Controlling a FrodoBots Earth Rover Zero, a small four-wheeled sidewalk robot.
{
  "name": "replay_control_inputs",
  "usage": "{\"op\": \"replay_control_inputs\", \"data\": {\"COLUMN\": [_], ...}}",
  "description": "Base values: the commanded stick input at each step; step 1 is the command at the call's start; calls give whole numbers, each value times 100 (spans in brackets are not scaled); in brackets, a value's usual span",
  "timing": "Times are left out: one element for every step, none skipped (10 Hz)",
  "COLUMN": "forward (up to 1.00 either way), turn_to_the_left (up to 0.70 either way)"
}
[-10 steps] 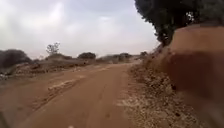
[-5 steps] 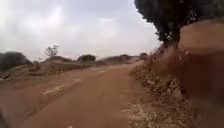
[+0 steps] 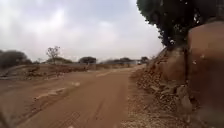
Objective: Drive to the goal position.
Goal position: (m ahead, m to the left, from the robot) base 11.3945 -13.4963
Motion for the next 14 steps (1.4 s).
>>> {"op": "replay_control_inputs", "data": {"forward": [0,0,0,0,0,0,0,0,0,0,0,0,0,0], "turn_to_the_left": [0,0,0,0,0,0,0,0,-24,-46,-50,-50,-50,-50]}}
